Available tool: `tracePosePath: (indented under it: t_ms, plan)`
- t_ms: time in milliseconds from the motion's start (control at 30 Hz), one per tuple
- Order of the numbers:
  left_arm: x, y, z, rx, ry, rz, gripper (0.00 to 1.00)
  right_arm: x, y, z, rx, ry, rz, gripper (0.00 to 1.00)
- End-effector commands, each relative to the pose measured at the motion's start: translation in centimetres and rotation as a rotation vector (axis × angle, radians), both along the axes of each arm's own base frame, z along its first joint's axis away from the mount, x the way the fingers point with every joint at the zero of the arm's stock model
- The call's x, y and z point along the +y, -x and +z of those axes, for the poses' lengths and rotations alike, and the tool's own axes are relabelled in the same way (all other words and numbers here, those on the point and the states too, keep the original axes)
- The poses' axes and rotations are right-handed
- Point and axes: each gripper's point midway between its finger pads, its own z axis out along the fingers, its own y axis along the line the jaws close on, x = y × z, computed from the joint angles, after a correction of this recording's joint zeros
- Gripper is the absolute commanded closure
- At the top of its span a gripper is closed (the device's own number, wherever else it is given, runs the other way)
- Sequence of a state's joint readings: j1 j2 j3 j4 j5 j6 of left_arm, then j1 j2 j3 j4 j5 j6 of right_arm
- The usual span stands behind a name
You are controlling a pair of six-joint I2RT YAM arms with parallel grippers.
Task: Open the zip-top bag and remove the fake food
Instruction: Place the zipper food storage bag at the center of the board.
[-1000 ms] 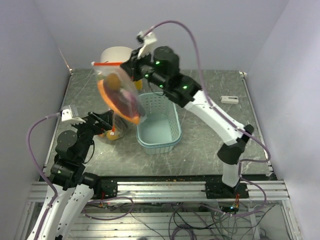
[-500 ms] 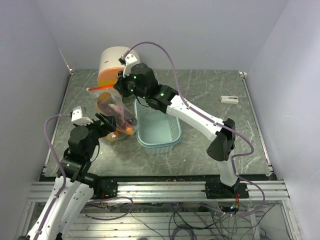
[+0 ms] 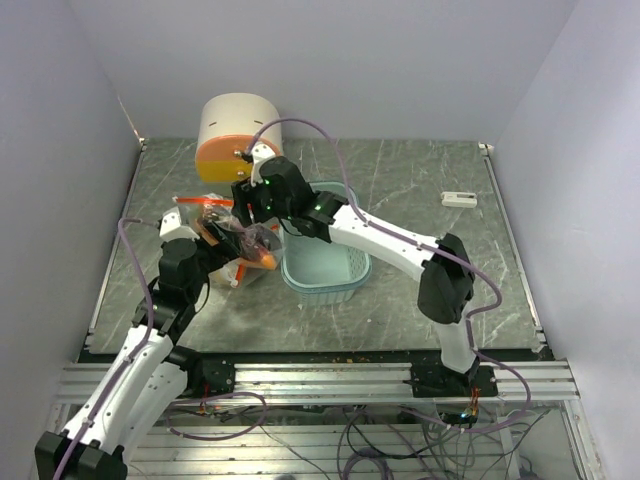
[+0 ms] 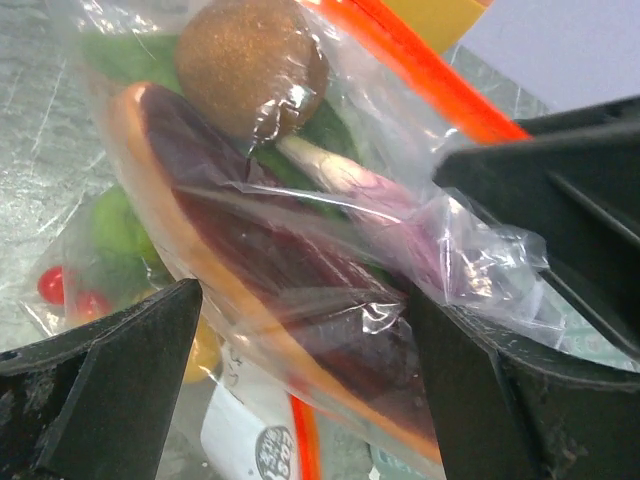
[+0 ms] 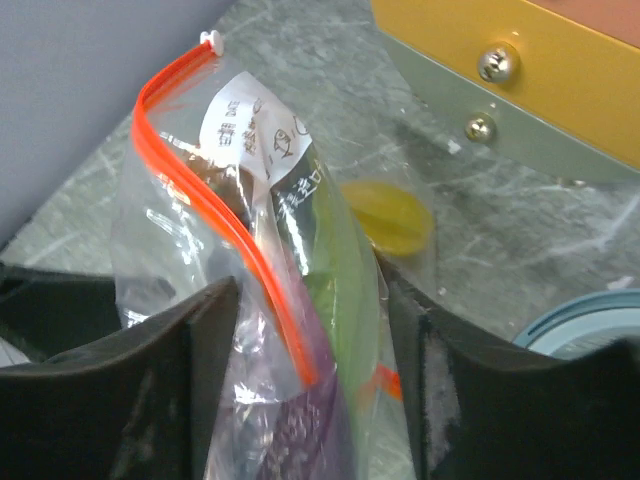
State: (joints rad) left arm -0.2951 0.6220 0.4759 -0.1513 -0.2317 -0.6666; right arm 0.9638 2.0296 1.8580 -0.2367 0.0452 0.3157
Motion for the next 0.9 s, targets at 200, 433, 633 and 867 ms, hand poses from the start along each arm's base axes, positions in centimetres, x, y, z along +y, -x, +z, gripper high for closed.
tracePosePath:
  t_ms: [200, 433, 633, 867]
  plan:
    - [-1.1, -0.8, -2.1, 0.009, 0.020, -0.049, 0.03, -12.2, -1.6, 9.8, -0.158, -0.054, -0.333, 0.29]
    - [-2.0, -0.8, -4.6, 0.053, 0.036, -0.085, 0.01, -17.8, -1.3, 7.7, -0.110, -0.043, -0.384, 0.29]
    - [-2.2, -0.5, -5.1, 0.054, 0.031, -0.106, 0.01, -16.5, 1.1, 2.9, -0.062, 0.029, -0.338, 0.43]
    - [-2.1, -1.2, -5.6, 0.088, -0.055, -0.127, 0.01, -16.0, 3.8, -0.8, -0.008, 0.024, -0.275, 0.55]
